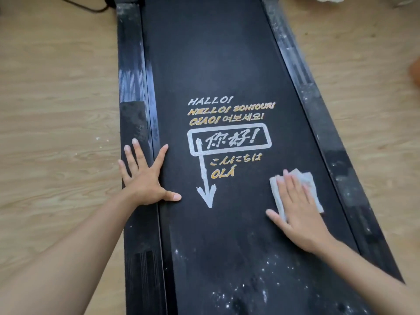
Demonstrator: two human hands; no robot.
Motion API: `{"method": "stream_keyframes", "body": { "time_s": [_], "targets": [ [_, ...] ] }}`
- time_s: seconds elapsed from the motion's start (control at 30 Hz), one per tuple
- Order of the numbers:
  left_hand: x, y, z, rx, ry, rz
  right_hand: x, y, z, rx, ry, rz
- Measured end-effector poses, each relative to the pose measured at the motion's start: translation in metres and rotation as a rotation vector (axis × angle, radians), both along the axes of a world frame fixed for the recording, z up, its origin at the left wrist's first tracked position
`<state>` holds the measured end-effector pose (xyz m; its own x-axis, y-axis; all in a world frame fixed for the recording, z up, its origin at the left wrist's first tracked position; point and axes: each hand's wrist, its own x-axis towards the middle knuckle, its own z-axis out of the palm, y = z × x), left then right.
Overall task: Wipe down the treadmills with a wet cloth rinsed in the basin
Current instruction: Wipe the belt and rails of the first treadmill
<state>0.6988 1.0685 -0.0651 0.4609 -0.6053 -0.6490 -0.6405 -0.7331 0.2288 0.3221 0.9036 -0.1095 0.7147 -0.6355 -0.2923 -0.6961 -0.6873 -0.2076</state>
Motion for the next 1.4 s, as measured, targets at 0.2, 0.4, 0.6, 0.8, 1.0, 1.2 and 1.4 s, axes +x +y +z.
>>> {"method": "stream_keyframes", "body": {
  "time_s": [0.2, 0.4, 0.6, 0.8, 1.0, 1.2, 1.4],
  "targets": [
    [0.002, 0.001, 0.002, 0.013, 0.018, 0.004, -0.042, -0.014, 0.024, 0.104, 0.008, -0.026],
    [0.001, -0.001, 0.001, 0.019, 0.013, 0.014, -0.017, -0.065, 0.035, 0.2, 0.104, 0.008],
    [0.002, -0.002, 0.0, 0.016, 0.02, 0.019, 0.034, -0.121, 0.071, 0.16, -0.015, 0.179],
    [0.003, -0.002, -0.001, 0.021, 0.028, 0.024, 0.121, -0.22, 0.123, -0.278, -0.289, 0.193],
    [0.003, -0.003, -0.003, 0.01, 0.027, 0.021, 0.127, -0.208, 0.074, -0.157, -0.033, 0.015],
    [0.007, -0.001, -0.006, 0.013, 0.025, 0.017, 0.153, -0.205, 0.039, -0.143, -0.19, -0.122],
    [0.01, 0.0, -0.012, -0.006, 0.006, 0.019, 0.192, -0.212, -0.01, -0.137, -0.06, -0.425]
  ]
}}
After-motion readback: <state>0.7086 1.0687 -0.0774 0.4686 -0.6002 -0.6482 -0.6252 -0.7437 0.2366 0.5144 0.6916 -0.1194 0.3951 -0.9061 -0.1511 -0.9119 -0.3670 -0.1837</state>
